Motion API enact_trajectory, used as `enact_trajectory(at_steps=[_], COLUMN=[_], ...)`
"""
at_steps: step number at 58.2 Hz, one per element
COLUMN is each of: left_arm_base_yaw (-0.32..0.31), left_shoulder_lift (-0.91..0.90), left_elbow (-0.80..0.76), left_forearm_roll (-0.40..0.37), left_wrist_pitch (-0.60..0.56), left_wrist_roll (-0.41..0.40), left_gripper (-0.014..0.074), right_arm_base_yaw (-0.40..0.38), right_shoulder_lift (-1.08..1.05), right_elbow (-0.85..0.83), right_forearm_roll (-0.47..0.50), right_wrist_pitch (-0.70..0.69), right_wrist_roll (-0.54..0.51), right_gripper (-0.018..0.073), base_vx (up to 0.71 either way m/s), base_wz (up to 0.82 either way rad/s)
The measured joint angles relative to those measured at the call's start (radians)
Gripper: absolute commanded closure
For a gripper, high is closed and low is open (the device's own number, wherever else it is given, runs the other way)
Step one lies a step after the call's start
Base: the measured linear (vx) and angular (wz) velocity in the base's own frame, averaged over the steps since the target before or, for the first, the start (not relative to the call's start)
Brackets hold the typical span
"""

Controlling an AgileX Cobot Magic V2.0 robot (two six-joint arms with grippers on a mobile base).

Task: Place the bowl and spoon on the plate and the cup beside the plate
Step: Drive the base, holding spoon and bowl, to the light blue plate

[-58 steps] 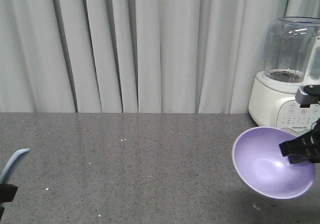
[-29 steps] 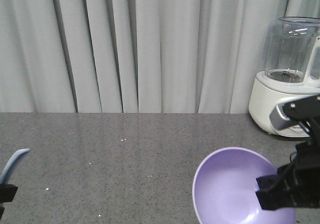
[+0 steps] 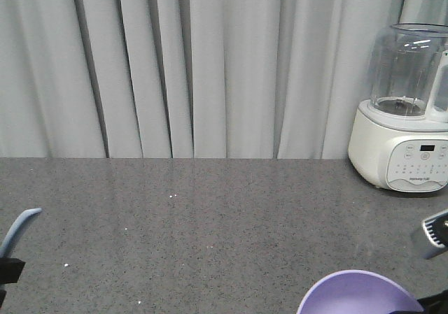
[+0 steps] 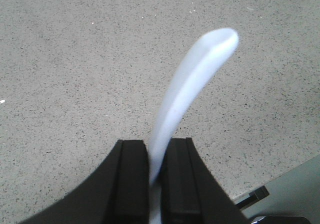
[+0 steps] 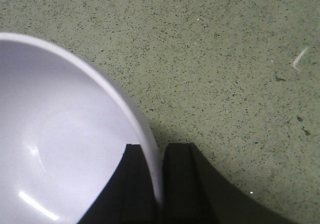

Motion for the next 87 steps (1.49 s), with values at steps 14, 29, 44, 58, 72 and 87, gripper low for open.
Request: enact_trajectory(at_steps=[14, 29, 44, 58, 72, 87], left_arm_base_yaw=[0.0, 0.0, 0.0, 0.0, 0.0, 0.0], left_shoulder_lift=[0.0, 0.0, 0.0, 0.0, 0.0, 0.0], left_elbow=[0.0, 0.0, 0.0, 0.0, 0.0, 0.0], left_forearm_roll=[0.0, 0.0, 0.0, 0.0, 0.0, 0.001], left_wrist_pitch=[0.0, 0.0, 0.0, 0.0, 0.0, 0.0], left_wrist_roll=[0.0, 0.0, 0.0, 0.0, 0.0, 0.0], left_gripper=[0.0421, 0.0421, 0.0421, 0.0421, 0.0421, 0.0421], right_arm_base_yaw=[0.0, 0.0, 0.0, 0.0, 0.0, 0.0], right_shoulder_lift=[0.0, 0.0, 0.0, 0.0, 0.0, 0.0], right_elbow=[0.0, 0.0, 0.0, 0.0, 0.0, 0.0], right_forearm_roll=[0.0, 0.0, 0.0, 0.0, 0.0, 0.0], right_wrist_pitch=[0.001, 0.001, 0.0, 0.0, 0.0, 0.0], right_wrist_roll=[0.0, 0.0, 0.0, 0.0, 0.0, 0.0], right_gripper=[0.0498, 0.0498, 0.0498, 0.0498, 0.0498, 0.0498], base_vx=[0.0, 0.0, 0.0, 0.0, -0.01, -0.05], base_wz=[0.0, 0.0, 0.0, 0.0, -0.04, -0.18])
